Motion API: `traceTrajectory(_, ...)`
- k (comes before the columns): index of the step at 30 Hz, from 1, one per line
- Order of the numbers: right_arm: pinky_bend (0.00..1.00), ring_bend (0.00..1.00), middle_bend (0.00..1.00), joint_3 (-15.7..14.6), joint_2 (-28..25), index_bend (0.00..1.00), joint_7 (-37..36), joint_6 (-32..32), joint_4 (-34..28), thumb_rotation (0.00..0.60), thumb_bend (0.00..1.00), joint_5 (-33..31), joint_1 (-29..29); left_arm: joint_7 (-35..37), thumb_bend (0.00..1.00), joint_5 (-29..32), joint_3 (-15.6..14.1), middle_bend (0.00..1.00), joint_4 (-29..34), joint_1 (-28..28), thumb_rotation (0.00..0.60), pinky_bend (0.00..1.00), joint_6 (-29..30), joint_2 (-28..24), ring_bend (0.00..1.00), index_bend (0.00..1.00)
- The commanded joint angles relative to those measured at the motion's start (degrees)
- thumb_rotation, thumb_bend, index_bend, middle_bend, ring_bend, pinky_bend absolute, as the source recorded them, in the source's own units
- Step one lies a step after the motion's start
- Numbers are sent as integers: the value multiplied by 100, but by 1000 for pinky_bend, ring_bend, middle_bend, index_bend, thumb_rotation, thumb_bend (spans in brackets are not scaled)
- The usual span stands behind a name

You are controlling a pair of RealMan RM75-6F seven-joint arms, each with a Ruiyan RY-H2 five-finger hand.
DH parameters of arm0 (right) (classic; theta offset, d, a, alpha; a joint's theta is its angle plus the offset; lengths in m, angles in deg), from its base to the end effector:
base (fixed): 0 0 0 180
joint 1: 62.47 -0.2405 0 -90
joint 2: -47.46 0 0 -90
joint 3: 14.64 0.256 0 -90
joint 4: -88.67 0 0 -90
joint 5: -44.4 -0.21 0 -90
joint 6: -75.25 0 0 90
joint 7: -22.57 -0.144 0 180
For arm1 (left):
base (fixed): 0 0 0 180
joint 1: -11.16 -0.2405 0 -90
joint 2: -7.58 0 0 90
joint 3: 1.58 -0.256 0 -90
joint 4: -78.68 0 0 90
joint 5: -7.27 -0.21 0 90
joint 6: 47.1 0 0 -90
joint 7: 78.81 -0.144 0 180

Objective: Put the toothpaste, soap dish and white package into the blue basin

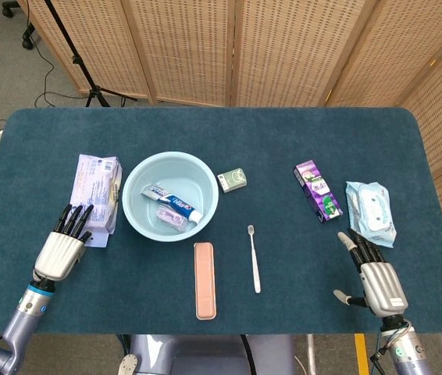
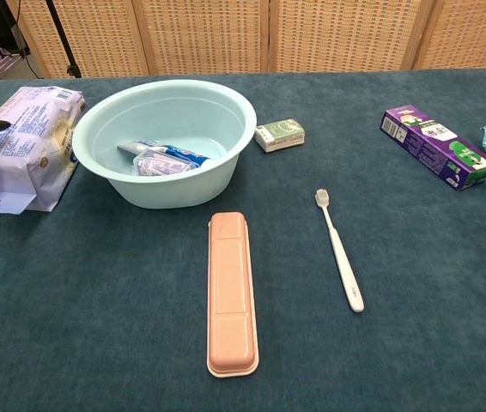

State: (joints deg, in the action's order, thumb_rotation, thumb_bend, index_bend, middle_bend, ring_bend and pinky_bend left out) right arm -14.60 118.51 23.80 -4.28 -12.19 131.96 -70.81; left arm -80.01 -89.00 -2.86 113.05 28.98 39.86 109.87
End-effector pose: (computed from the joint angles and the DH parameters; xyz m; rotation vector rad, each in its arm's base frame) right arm -0.2578 -0.1809 0.0908 1.4754 -1.1550 1.0626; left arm -0.3260 0.2517 0.0139 -1.7402 -0.3845 -0.8481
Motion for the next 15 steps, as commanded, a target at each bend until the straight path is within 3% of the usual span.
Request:
traceTrajectory(1, 81, 0, 0, 3, -3, 29, 1, 3, -6, 600, 93, 2, 2, 21, 370, 9, -6, 61, -45, 9, 600, 25, 23, 19, 6, 611)
traceTrajectory(15, 81, 0, 0, -1, 21, 29, 40, 61, 1, 600, 91, 7, -4, 146, 444, 130, 22, 90, -327, 15, 600, 25, 73, 132, 22, 712)
